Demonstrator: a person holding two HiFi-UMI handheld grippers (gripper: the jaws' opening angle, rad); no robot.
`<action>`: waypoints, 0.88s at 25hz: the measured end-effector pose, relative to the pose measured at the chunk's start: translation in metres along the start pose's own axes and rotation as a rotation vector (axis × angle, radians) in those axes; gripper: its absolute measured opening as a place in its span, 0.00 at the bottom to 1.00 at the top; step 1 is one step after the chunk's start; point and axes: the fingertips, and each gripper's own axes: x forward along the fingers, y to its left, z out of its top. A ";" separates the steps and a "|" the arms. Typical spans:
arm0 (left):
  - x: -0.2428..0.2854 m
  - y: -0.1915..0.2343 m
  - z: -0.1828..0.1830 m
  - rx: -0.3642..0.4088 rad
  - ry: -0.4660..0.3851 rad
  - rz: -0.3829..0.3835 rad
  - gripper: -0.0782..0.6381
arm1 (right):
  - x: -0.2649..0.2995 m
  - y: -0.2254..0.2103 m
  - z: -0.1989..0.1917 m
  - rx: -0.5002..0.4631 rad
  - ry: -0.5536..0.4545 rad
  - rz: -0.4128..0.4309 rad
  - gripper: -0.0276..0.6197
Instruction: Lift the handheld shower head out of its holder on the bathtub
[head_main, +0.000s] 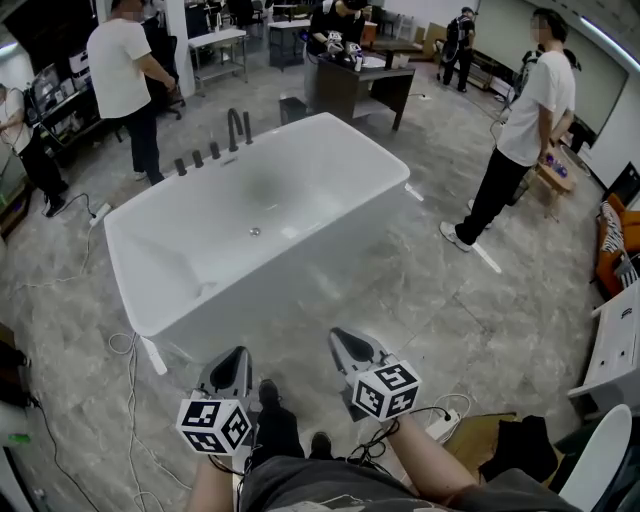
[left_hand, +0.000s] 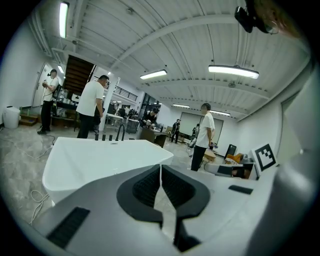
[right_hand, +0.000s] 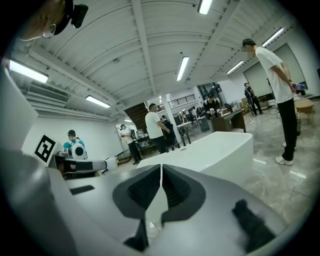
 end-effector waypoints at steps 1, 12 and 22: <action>0.009 0.007 -0.001 -0.012 0.007 0.001 0.14 | 0.007 -0.006 -0.003 0.009 0.013 -0.012 0.09; 0.112 0.112 0.026 -0.059 0.044 -0.018 0.14 | 0.142 -0.043 0.000 0.058 0.080 -0.076 0.09; 0.176 0.187 0.080 -0.073 0.040 -0.053 0.14 | 0.240 -0.048 0.052 0.031 0.074 -0.117 0.09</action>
